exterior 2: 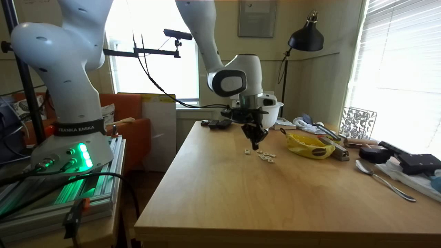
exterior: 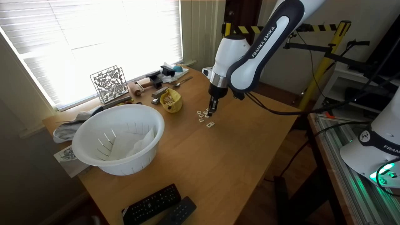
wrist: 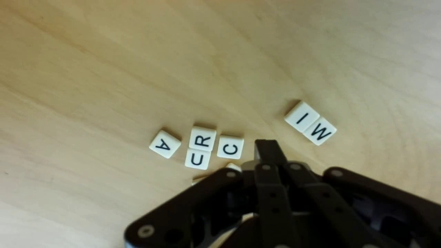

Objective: Create the word 'Mice' with the tiles.

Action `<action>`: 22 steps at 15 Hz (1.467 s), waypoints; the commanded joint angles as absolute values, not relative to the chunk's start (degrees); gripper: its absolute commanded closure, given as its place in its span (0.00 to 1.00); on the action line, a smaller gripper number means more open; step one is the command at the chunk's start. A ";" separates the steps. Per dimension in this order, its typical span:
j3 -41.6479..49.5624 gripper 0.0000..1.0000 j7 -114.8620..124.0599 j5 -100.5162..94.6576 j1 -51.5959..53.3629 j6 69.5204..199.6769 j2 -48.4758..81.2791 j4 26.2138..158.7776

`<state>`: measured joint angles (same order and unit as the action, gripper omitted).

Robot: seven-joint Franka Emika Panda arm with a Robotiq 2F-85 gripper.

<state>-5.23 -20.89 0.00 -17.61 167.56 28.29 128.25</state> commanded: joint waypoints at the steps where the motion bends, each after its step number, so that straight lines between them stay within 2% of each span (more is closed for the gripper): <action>1: -5.32 1.00 -18.05 2.20 -18.11 169.44 30.07 126.88; 15: -5.30 1.00 -10.69 3.69 -19.12 171.37 35.09 122.74; 22: -7.65 1.00 -18.07 1.00 -21.18 170.33 34.24 124.62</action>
